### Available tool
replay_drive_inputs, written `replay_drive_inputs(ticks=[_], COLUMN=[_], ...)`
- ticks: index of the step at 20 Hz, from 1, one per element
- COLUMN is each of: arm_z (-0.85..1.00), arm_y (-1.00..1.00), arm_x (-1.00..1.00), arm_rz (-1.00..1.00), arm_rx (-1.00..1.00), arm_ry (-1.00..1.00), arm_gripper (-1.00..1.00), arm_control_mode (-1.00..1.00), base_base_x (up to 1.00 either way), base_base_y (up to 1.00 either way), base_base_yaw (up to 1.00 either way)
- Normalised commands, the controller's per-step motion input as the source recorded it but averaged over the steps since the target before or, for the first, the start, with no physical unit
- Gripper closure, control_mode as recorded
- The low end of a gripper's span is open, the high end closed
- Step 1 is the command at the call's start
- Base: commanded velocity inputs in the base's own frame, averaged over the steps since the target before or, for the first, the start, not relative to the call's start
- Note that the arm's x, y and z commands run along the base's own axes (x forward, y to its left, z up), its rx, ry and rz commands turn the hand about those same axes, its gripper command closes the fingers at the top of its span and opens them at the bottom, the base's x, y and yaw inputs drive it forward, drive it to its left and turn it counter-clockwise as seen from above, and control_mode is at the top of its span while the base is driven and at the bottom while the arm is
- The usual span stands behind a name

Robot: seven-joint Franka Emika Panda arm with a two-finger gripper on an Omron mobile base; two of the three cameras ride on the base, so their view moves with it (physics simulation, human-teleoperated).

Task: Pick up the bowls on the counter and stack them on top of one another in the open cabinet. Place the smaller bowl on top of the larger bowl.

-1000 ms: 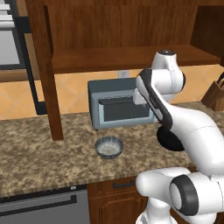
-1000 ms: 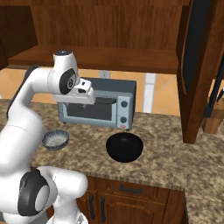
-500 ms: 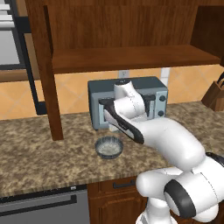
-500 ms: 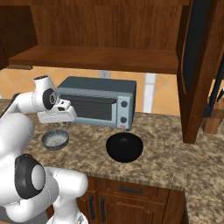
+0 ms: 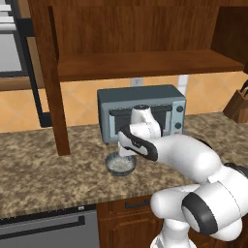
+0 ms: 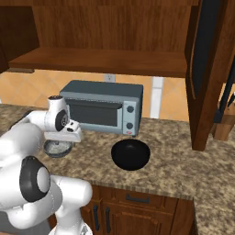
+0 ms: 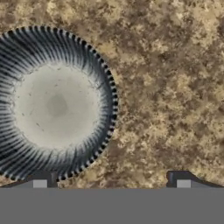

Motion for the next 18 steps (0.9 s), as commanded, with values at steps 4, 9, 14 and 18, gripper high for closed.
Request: replay_drive_inputs(ticks=[4, 9, 14, 18], arm_z=[-0.54, -0.27, -0.24, -0.31], arm_y=[0.0, 0.28, 0.22, 0.0], arm_x=[0.15, 0.29, 0.12, 0.01], arm_rz=[-0.07, -0.02, -0.01, -0.01], arm_rx=[0.08, 0.01, 0.0, 0.0], arm_ry=[-0.02, -0.01, 0.0, -0.02], arm_gripper=[-1.0, -1.0, -1.0, 1.0], arm_control_mode=[-1.0, -1.0, -1.0, -1.0], base_base_x=[0.0, 0.0, 0.0, 0.0], base_base_y=[0.0, 0.0, 0.0, 0.0], base_base_yaw=[0.0, 0.0, 0.0, 0.0])
